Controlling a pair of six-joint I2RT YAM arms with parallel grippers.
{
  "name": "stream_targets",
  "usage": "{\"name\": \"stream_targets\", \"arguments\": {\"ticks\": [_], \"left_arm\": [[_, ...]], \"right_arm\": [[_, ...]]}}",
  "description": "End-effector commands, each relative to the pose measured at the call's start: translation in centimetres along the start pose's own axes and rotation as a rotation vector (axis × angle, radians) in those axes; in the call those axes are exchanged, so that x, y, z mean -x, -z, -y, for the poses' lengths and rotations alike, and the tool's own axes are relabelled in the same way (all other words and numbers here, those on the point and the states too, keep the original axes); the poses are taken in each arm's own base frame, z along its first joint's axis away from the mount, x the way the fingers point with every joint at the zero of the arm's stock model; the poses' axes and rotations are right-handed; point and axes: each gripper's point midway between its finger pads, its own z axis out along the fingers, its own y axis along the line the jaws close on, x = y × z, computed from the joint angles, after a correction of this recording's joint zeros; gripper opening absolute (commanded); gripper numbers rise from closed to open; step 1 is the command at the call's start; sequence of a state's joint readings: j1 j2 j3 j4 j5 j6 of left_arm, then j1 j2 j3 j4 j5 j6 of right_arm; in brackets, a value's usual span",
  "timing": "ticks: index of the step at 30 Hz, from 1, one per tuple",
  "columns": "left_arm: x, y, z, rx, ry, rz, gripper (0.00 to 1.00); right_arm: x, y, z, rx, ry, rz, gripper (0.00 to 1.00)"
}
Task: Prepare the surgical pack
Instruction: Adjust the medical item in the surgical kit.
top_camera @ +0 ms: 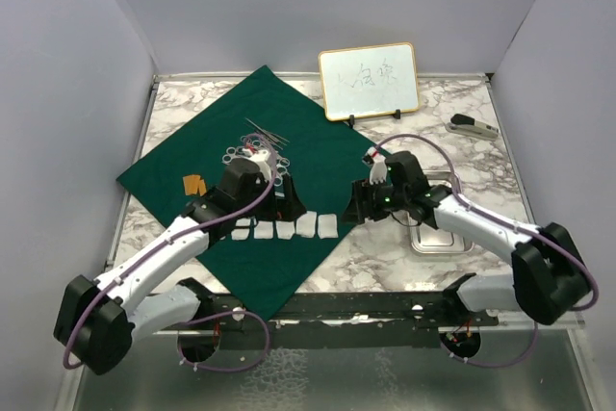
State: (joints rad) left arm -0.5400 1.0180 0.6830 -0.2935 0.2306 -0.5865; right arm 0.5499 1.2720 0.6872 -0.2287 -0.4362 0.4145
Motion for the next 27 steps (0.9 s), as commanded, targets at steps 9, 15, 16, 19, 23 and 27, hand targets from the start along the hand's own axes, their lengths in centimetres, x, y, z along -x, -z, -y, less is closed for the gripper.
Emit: {"name": "stream_targets", "arguments": {"ticks": [9,15,16,19,23,27], "left_arm": [[-3.4,-6.3,2.7,0.067,-0.006,-0.102,0.68],[-3.7,-8.6,3.5,0.026,-0.041,-0.154,0.6],[-3.7,-8.9,3.3,0.037,-0.045,-0.165,0.58],[-3.9,-9.3,2.9,0.051,-0.042,-0.176,0.53],[-4.6,-9.5,3.1,0.018,-0.03,-0.191,0.47],[-6.3,-10.4,3.6,-0.033,-0.006,-0.268,0.31]], "right_arm": [[1.3,-2.1,-0.8,0.103,-0.017,0.032,0.58],[0.8,-2.4,-0.3,0.132,-0.052,0.018,0.49],[0.7,-2.3,-0.1,0.141,-0.066,0.023,0.47],[0.4,-2.7,-0.3,0.21,-0.089,0.012,0.46],[-0.1,-3.7,-0.2,0.24,-0.119,-0.032,0.43],[-0.6,-4.4,0.2,0.237,-0.135,-0.055,0.43]]}}
